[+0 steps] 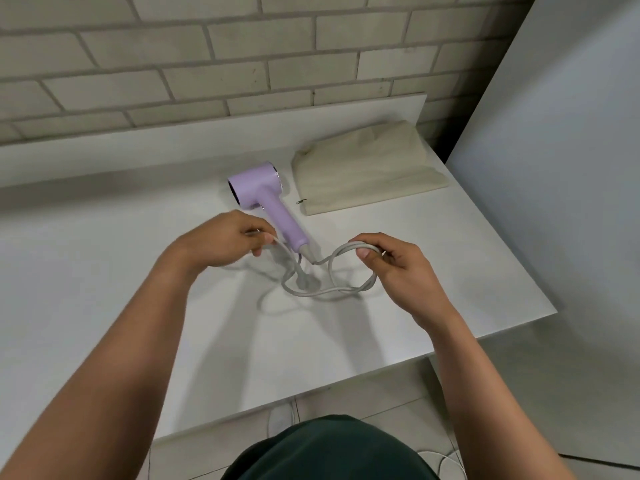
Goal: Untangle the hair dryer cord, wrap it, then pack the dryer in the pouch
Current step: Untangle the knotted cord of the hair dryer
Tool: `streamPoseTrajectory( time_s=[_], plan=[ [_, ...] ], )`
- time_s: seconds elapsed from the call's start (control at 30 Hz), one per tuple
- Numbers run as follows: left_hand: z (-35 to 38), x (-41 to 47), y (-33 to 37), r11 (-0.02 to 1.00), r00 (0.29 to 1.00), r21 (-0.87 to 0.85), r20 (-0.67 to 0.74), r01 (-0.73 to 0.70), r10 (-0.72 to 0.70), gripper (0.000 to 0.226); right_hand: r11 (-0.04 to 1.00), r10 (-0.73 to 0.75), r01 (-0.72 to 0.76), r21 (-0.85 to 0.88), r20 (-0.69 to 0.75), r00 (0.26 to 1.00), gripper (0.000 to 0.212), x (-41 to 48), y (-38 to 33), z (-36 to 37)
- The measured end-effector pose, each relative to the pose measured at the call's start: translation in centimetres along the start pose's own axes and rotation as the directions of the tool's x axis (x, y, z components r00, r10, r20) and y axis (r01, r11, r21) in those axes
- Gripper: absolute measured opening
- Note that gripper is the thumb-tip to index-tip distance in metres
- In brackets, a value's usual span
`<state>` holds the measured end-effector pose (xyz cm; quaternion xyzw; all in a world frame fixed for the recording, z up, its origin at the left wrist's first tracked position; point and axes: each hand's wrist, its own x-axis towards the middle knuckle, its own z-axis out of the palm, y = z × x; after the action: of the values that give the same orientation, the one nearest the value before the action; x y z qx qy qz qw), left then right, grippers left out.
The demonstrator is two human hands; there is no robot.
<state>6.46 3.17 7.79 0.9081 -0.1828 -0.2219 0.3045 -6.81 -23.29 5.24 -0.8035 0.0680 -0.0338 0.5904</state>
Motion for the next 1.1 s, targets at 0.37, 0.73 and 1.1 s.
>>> streamPoseTrajectory(
  time_s=[0.37, 0.73, 1.1],
  plan=[
    [6.1, 2.3, 0.0, 0.935, 0.97, 0.347, 0.244, -0.073, -0.014, 0.018, 0.996, 0.087, -0.085, 0.029, -0.055, 0.995, 0.018, 0.7, 0.2, 0.1],
    [7.9, -2.8, 1.9, 0.651, 0.637, 0.312, -0.159, -0.692, 0.754, 0.039, 0.91, 0.389, -0.387, 0.146, 0.011, 0.921, 0.022, 2.2, 0.0, -0.9],
    [9.3, -1.3, 1.4, 0.73, 0.663, 0.203, -0.311, -0.653, 0.68, 0.025, 0.884, 0.025, -0.087, -0.46, -0.139, 0.99, 0.025, 2.7, 0.5, -0.5]
  ],
)
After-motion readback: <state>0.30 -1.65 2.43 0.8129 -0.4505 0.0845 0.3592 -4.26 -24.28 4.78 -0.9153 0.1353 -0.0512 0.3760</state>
